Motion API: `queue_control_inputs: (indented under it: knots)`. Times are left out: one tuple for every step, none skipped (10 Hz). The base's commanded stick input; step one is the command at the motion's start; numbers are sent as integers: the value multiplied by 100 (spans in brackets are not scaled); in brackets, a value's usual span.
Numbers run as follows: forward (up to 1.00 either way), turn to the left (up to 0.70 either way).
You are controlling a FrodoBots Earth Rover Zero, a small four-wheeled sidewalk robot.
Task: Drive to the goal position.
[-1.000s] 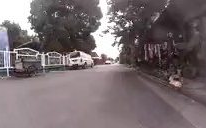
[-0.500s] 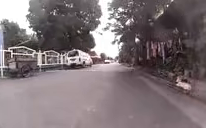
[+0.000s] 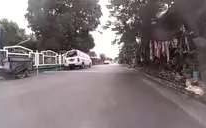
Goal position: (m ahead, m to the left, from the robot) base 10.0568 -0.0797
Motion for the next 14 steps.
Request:
queue_control_inputs:
  knots:
    - [70, 0]
    - [70, 0]
    - [70, 0]
    - [70, 0]
    - [70, 0]
    - [70, 0]
    - [70, 0]
    - [70, -5]
    - [70, -35]
    - [70, -25]
    - [70, 0]
    - [70, 0]
    - [70, 0]
    - [70, 0]
